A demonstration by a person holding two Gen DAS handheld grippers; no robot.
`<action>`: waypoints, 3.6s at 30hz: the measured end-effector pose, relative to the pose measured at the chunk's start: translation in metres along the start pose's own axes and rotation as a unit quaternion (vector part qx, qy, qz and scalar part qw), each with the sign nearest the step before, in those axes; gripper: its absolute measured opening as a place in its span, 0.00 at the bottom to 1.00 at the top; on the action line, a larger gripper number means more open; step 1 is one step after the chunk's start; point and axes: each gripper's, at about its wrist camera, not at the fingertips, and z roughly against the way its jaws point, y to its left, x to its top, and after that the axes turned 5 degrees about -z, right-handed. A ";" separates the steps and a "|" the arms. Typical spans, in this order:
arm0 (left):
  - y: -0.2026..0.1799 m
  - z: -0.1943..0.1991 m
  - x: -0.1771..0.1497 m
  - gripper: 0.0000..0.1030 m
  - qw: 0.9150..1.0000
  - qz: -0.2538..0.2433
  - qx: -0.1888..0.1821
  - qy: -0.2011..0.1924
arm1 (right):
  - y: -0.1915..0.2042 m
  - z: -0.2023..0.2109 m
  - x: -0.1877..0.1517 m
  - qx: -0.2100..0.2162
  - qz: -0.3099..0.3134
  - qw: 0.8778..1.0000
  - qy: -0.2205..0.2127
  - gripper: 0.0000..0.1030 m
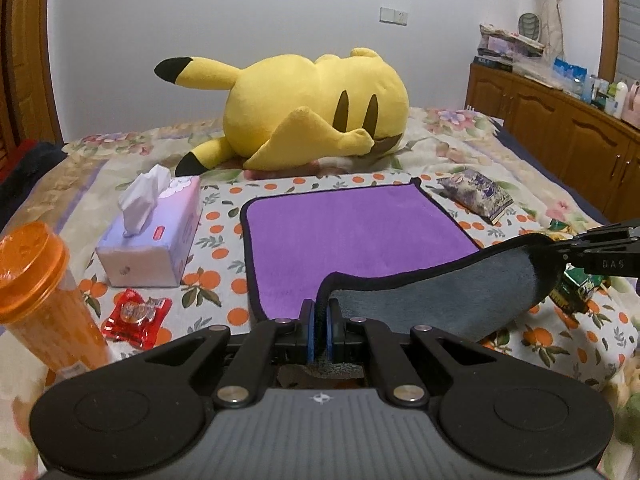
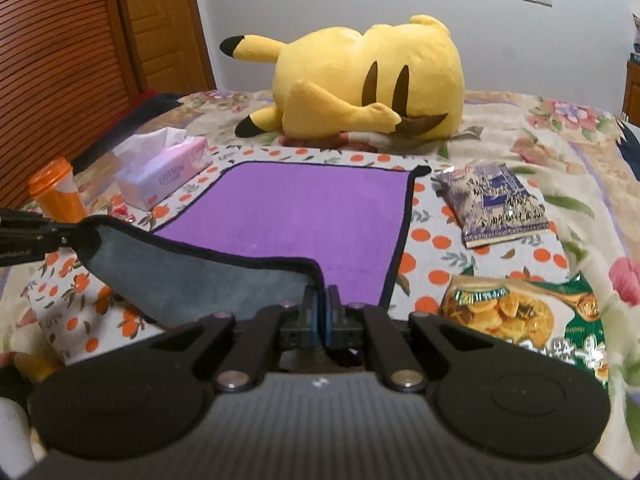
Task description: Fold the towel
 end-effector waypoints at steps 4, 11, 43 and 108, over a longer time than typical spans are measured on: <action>0.000 -0.003 0.006 0.06 1.000 -0.004 0.000 -0.005 | 0.002 0.001 0.005 0.000 0.008 1.000 -0.009 0.04; 0.003 -0.010 0.012 0.06 1.000 -0.006 -0.001 -0.006 | 0.000 -0.004 0.008 -0.003 0.017 1.000 -0.013 0.04; 0.017 -0.038 0.055 0.06 0.999 -0.016 0.003 -0.033 | -0.003 -0.029 0.047 -0.018 0.057 0.997 -0.048 0.04; 0.056 -0.209 0.097 0.06 0.996 -0.004 0.089 0.012 | -0.035 -0.164 0.096 -0.100 0.011 0.995 -0.027 0.04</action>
